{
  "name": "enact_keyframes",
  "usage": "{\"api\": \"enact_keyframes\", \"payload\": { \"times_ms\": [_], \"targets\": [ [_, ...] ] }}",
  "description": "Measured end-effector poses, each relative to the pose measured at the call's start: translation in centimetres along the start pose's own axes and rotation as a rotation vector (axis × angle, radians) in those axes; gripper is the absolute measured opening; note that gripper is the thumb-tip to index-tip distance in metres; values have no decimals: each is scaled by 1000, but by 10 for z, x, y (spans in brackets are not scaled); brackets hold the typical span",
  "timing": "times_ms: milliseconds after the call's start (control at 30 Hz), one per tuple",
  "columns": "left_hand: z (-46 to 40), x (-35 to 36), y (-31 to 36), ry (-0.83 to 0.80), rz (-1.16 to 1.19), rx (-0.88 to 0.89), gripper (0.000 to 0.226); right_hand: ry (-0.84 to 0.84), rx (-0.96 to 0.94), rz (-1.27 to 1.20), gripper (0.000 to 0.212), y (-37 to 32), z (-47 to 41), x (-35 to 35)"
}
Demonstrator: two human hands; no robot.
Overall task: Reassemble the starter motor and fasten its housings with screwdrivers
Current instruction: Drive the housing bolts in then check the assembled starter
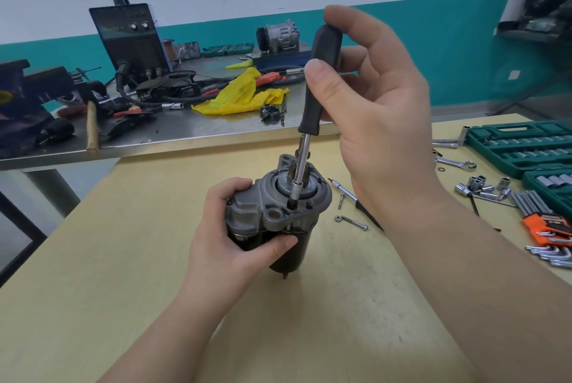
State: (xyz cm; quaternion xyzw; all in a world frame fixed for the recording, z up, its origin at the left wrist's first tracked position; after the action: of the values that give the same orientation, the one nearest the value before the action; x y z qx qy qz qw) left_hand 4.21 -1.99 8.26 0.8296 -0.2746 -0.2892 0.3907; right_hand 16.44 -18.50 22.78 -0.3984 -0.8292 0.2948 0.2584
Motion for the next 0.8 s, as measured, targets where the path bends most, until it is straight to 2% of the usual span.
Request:
{"api": "enact_keyframes", "payload": {
  "times_ms": [167,400,600,800],
  "targets": [
    [0,0,-1,6,5,-3,84,-44,67,-124,29,7,2,1],
    [-1,0,-2,2,5,-10,86,-36,-17,5,31,-5,0,2],
    [-1,0,-1,2,11,-11,84,-74,93,-128,31,8,1,3],
    [-1,0,-1,5,18,-8,83,-53,-6,-6,35,-2,1,5]
  ]
}}
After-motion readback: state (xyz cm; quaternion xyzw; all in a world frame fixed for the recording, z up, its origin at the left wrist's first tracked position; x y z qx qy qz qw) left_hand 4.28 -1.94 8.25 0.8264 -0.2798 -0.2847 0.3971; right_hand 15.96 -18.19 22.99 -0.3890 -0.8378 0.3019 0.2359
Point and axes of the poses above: each hand's wrist, its own z-axis away from the middle knuckle, its own x-axis out of the palm, y = z × x, the point moved 10 cm from there along -z, towards the middle knuckle
